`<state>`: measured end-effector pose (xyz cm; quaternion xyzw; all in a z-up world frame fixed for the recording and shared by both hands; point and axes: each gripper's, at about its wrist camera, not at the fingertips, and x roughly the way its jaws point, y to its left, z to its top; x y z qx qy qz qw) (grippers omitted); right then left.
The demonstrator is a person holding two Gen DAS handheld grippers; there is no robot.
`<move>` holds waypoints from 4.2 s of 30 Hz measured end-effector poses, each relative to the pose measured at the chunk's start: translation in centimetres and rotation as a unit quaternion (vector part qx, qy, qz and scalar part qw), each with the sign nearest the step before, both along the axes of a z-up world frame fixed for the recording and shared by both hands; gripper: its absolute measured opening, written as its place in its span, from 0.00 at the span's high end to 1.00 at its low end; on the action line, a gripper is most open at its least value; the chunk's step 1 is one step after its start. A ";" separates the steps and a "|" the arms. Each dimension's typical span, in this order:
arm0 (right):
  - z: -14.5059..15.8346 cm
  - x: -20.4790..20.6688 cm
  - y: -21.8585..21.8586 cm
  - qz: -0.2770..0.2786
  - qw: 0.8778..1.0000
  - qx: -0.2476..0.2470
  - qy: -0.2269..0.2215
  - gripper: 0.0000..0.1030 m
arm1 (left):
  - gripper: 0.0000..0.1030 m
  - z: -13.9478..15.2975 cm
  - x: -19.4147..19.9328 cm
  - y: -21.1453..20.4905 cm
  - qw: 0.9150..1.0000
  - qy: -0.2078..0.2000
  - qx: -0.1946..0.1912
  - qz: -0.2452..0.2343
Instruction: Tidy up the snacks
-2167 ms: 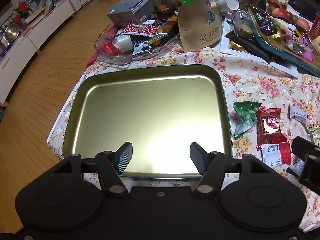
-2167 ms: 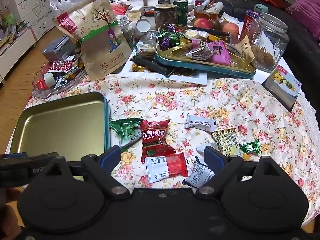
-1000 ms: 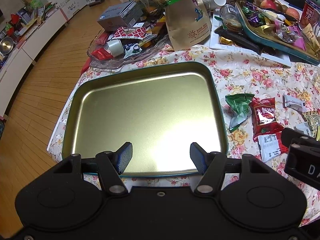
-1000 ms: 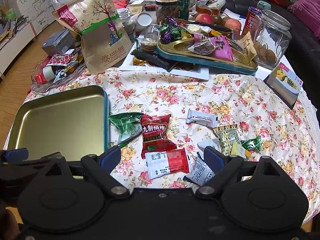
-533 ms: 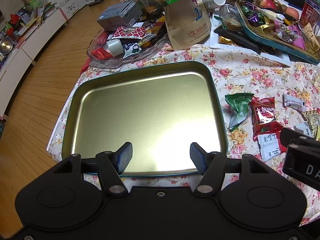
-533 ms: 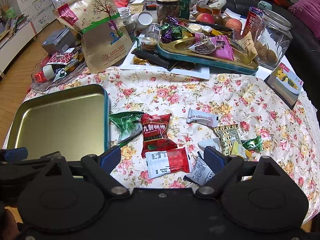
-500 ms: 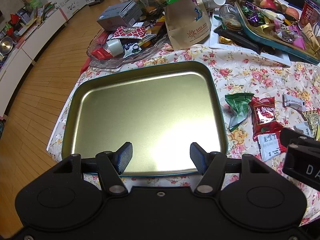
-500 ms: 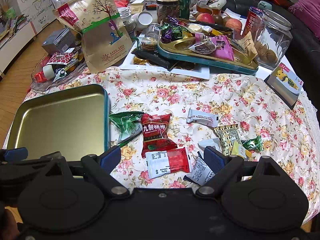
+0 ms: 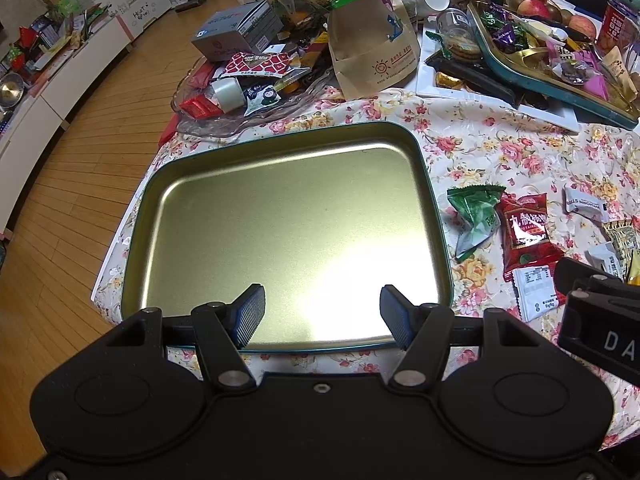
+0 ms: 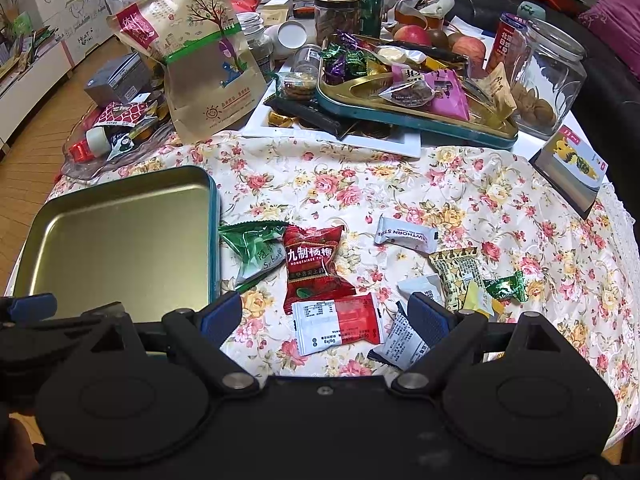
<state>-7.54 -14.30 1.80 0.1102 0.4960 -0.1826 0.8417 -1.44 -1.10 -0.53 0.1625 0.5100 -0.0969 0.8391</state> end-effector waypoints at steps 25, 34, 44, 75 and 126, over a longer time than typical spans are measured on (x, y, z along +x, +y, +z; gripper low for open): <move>-1.4 0.0 -1.6 -0.002 1.000 0.006 0.023 0.19 | 0.43 1.7 -0.4 -1.0 0.999 -0.015 -0.036 -0.003; -0.9 -2.1 -6.6 -0.049 0.995 -0.080 -0.016 0.29 | 0.43 5.0 -1.7 -2.9 0.991 -0.068 -0.115 -0.029; -2.7 -5.2 -10.9 -0.073 0.995 -0.061 0.026 0.41 | 0.42 5.1 -3.7 -7.5 0.987 -0.080 -0.111 -0.082; -6.8 -10.5 -18.9 -0.183 0.974 0.120 0.058 0.51 | 0.47 -0.9 -4.1 -13.9 0.992 0.027 -0.040 -0.114; -8.7 -8.5 -15.4 -0.089 0.980 0.170 0.047 0.57 | 0.48 -3.5 -3.4 -14.0 0.983 0.112 -0.049 -0.138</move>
